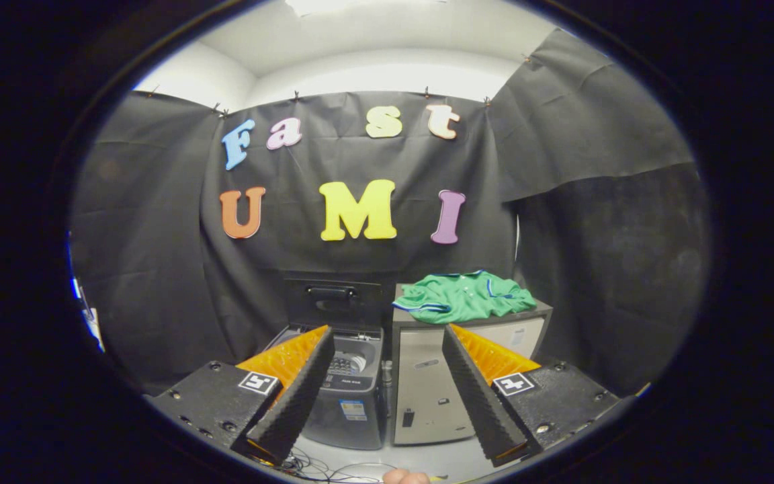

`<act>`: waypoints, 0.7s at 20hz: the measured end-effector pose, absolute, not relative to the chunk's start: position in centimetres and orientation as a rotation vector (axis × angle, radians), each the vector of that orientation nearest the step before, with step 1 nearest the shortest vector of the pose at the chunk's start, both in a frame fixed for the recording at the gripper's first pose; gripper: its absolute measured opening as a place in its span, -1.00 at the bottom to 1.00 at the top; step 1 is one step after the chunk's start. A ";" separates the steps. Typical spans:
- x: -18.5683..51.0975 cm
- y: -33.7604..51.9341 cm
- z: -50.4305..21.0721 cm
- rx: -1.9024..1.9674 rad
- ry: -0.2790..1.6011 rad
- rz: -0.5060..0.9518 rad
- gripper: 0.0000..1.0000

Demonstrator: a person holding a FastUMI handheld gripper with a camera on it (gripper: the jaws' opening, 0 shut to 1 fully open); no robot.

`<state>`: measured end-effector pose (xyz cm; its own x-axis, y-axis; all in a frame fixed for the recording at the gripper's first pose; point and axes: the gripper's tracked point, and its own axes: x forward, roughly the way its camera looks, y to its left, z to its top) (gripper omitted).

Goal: Put the clothes into the washing machine and then close the washing machine lid.

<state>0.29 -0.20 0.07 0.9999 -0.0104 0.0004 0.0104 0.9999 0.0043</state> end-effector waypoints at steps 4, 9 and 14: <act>0.3 -0.3 0.2 0.004 -0.005 -0.015 1.00; 0.5 -1.0 0.1 0.024 -0.003 -0.030 1.00; 0.7 -1.6 0.3 0.027 -0.010 -0.048 1.00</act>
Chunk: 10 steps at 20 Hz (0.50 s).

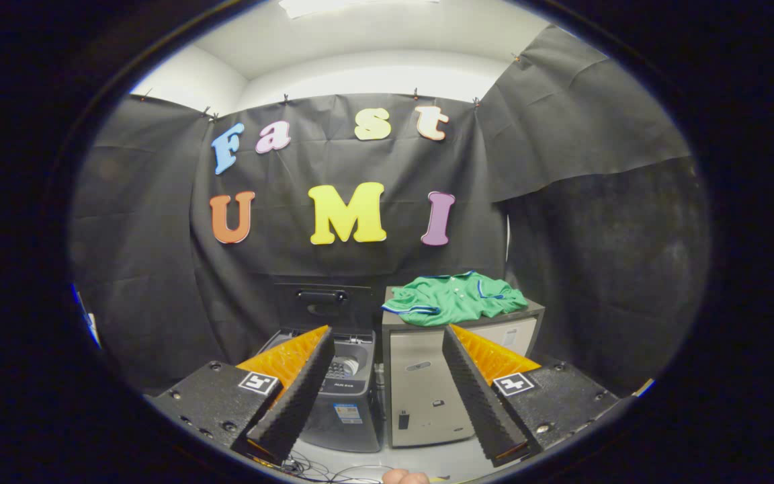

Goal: Put the clothes into the washing machine and then close the washing machine lid.

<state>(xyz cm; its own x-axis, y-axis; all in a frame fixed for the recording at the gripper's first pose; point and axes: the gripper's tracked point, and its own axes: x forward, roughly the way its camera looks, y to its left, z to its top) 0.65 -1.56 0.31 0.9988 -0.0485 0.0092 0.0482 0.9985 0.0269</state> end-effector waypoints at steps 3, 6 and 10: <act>0.6 -2.0 0.6 0.029 -0.019 -0.064 1.00; 0.6 -2.5 0.5 0.042 -0.013 -0.085 1.00; 0.9 -3.2 1.3 0.052 -0.030 -0.115 1.00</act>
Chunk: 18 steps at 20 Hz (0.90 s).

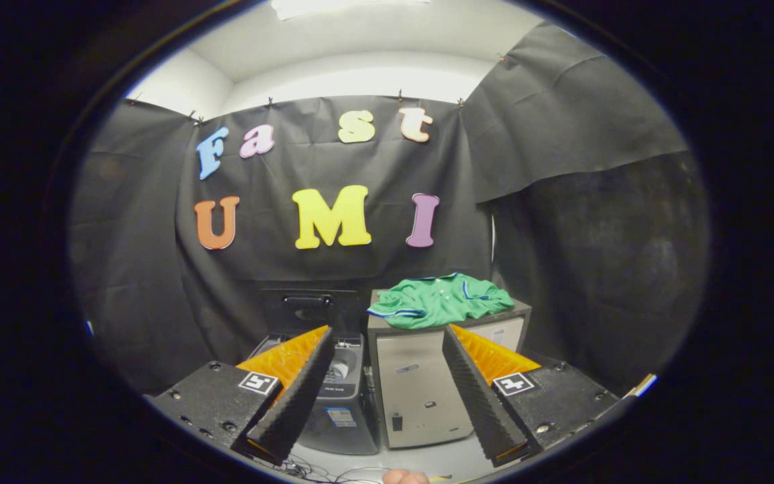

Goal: Put the clothes into the washing machine and then close the washing machine lid.

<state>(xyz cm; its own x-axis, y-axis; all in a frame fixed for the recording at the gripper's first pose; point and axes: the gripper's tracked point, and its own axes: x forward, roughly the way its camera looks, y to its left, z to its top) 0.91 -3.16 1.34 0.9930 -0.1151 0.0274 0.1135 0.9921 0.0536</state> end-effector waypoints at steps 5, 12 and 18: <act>3.4 -4.3 4.7 0.018 -0.058 -0.137 1.00; 12.6 -10.2 12.1 -0.014 -0.058 -0.188 1.00; 26.5 -17.3 11.2 -0.017 0.105 -0.188 1.00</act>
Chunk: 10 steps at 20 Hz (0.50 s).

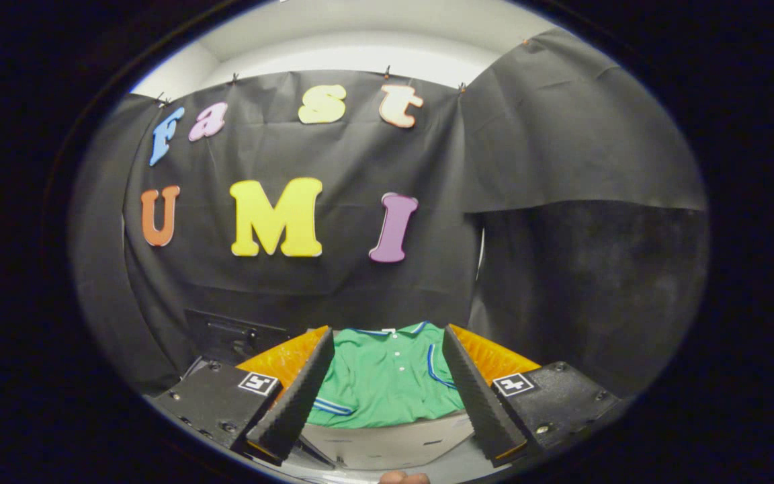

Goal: Put the clothes into the washing machine and then close the washing machine lid.

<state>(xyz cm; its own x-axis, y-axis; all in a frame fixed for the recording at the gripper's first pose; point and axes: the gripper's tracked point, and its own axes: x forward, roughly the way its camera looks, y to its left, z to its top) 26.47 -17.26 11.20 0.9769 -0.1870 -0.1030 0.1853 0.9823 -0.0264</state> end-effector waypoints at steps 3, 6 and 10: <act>32.5 -19.0 7.3 0.011 0.239 -0.151 1.00; 36.9 -20.7 3.0 0.025 0.345 -0.143 1.00; 39.9 -21.2 -1.5 -0.003 0.465 -0.116 1.00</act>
